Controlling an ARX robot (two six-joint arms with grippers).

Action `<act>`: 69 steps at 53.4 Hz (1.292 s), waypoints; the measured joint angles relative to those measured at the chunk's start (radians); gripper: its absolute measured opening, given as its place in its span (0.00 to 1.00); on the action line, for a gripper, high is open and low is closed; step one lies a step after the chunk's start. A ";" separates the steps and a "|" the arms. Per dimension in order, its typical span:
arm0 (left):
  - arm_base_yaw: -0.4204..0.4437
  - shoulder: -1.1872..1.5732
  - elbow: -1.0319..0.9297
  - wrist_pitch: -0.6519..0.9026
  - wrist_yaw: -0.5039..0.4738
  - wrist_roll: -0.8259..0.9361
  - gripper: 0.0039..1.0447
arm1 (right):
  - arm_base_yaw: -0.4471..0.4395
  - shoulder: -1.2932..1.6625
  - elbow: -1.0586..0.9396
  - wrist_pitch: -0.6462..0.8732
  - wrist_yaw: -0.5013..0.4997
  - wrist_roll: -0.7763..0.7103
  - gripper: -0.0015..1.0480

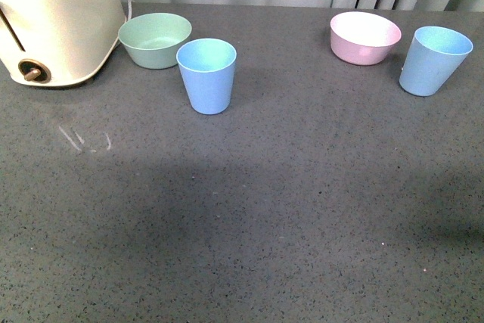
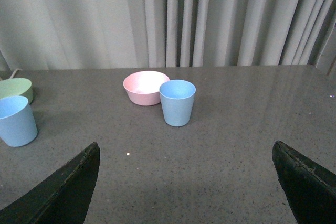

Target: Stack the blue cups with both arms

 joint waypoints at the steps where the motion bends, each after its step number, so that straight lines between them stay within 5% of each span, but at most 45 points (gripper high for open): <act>1: 0.000 0.000 0.000 0.000 0.000 0.000 0.92 | 0.000 0.000 0.000 0.000 0.000 0.000 0.91; 36: 0.003 0.004 0.002 -0.002 0.006 -0.002 0.92 | 0.000 0.000 0.000 0.000 0.000 0.000 0.91; 39: 0.046 0.109 0.079 -0.196 0.172 -0.056 0.92 | 0.000 0.000 0.000 0.000 0.001 0.000 0.91; 44: 0.054 0.346 0.182 -0.309 0.280 -0.102 0.92 | 0.000 0.000 0.000 0.000 0.000 0.000 0.91; 56: -0.024 0.879 0.385 -0.021 0.232 -0.166 0.92 | 0.000 0.000 0.000 0.000 0.000 0.000 0.91; 69: -0.176 1.291 0.614 0.045 0.180 -0.234 0.92 | 0.000 0.000 0.000 0.000 0.000 0.000 0.91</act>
